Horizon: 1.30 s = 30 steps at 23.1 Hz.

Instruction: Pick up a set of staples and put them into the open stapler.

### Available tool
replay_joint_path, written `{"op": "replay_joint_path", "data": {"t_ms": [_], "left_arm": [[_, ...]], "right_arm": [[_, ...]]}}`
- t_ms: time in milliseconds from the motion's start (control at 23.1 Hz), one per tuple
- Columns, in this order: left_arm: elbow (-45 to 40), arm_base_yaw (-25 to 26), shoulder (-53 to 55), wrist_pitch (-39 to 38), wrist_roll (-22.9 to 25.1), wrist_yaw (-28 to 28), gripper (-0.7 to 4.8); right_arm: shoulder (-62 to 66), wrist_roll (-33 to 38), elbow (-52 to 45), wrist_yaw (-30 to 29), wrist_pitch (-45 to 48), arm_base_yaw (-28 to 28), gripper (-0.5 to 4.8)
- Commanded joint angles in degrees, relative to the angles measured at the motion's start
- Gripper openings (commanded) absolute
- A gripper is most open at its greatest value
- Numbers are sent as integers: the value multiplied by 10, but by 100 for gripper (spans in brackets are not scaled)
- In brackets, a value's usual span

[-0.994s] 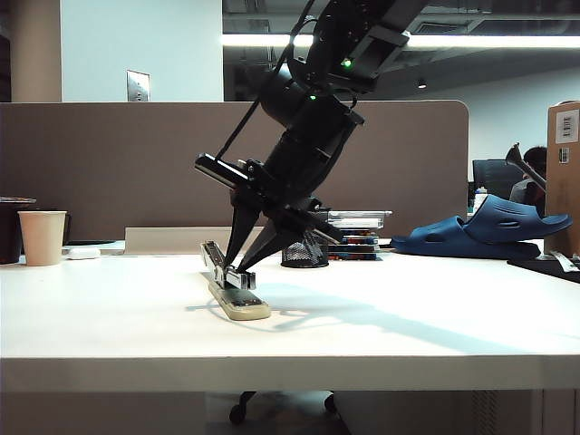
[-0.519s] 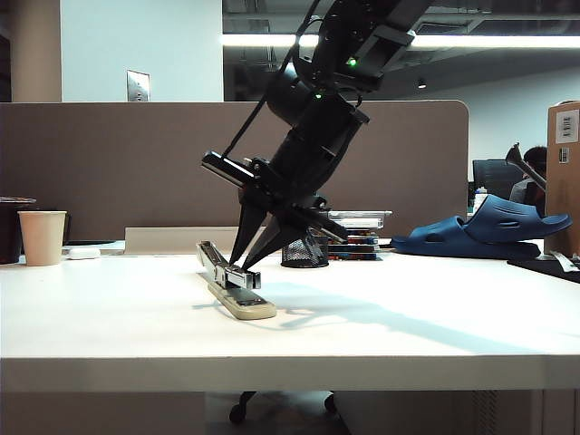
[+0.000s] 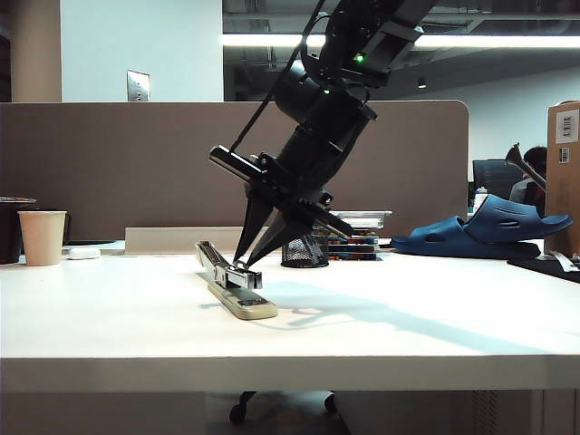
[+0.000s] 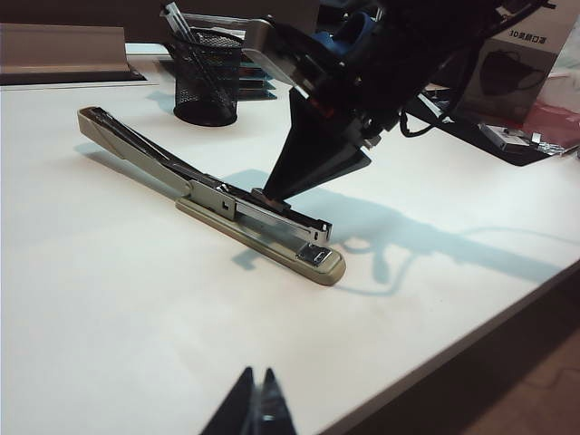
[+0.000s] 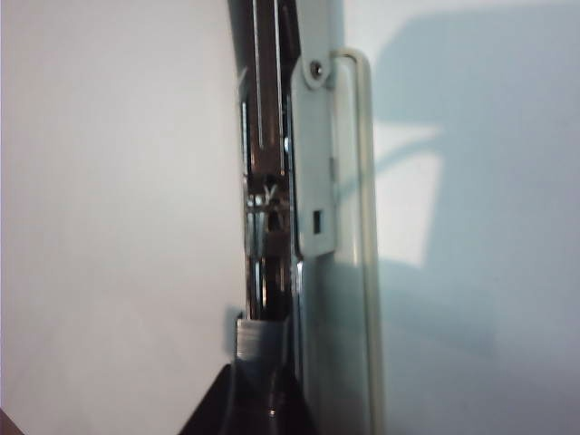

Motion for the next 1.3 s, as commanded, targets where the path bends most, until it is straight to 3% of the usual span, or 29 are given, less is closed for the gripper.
{"op": "replay_joint_path", "data": {"t_ms": [43,519,1297], "left_arm": [[0,1,0,-4,2,-2,-6],[0,0,0,-4,2,-2,-6],[0,0,0,-4,0,-2,-6]], "right_arm": [[-4,0,2,-7,-3,1,-1],[-3,-4,2,20,-27,1,-1],[-5,-4,6,6,-18,-1,5]]}}
